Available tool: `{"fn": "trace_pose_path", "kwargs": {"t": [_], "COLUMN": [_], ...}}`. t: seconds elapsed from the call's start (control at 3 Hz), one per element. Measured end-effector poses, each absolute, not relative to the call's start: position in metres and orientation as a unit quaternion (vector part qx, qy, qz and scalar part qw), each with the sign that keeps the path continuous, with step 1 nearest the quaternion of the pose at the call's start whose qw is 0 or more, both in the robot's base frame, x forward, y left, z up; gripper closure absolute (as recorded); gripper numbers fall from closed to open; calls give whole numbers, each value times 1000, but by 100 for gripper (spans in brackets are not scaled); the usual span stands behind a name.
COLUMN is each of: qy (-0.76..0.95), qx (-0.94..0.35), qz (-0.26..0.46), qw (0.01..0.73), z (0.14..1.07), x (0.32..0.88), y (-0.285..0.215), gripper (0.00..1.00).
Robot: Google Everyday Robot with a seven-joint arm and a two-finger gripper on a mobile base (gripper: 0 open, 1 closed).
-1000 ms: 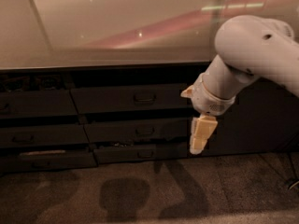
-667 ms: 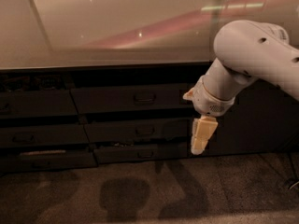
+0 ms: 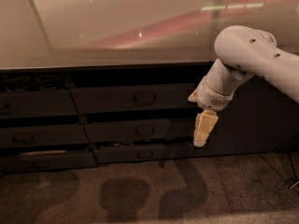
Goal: Open top drawer
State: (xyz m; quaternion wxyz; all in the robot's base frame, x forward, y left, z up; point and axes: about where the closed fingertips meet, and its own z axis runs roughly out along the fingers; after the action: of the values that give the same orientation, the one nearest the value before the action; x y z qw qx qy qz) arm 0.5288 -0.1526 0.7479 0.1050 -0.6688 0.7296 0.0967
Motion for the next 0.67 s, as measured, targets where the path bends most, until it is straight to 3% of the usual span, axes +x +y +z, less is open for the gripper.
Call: {"fn": "trace_pose_path", "kwargs": {"t": [0.67], "qy": [737], "qx": [-662], "qz": [91], "qw": [105], "z": [748], "x": [538], "y": [-154], "gripper": [0]}}
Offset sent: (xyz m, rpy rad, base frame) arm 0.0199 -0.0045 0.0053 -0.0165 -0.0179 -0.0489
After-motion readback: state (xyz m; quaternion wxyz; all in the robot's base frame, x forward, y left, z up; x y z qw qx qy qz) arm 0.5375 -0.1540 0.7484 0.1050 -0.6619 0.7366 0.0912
